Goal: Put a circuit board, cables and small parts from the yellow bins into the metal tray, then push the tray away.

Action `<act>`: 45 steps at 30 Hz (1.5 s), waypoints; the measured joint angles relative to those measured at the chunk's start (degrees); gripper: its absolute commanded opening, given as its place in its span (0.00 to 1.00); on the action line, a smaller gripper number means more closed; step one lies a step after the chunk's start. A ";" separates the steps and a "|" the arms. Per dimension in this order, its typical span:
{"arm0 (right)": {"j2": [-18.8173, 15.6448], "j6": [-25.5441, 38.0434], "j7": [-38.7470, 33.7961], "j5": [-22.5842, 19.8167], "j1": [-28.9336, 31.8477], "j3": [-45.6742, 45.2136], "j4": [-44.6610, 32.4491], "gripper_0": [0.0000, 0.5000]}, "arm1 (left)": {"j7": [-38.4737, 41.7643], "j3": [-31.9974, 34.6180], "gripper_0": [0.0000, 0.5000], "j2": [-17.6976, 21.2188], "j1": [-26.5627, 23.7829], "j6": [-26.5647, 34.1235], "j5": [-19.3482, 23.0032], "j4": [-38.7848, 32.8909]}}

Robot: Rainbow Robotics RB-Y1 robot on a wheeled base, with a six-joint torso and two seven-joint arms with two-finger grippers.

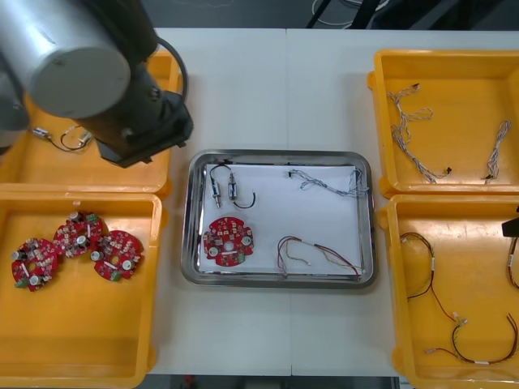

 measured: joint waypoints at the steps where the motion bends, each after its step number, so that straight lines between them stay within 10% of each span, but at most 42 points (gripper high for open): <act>1: 0.00 0.00 -0.60 -0.03 0.08 0.00 -0.01 1.00 | -1.77 1.85 1.00 1.47 0.77 0.12 1.64 -1.19; 15: -1.14 0.00 -0.71 -3.64 0.30 0.09 -0.19 1.00 | -24.94 23.57 1.00 13.99 19.98 0.29 14.92 -10.75; 22: -5.31 0.00 -0.71 -10.20 -1.36 3.32 -1.88 1.00 | -27.57 30.67 1.00 14.54 30.09 0.31 14.88 -11.09; 30: -9.27 0.00 -0.71 -16.08 -9.33 13.52 -3.74 1.00 | -47.98 36.20 1.00 14.54 40.62 0.32 12.25 -11.32; 45: -9.55 0.00 -0.71 -15.86 -30.82 44.03 -8.77 1.00 | -51.68 41.81 1.00 14.50 48.70 -5.17 7.77 -11.45</act>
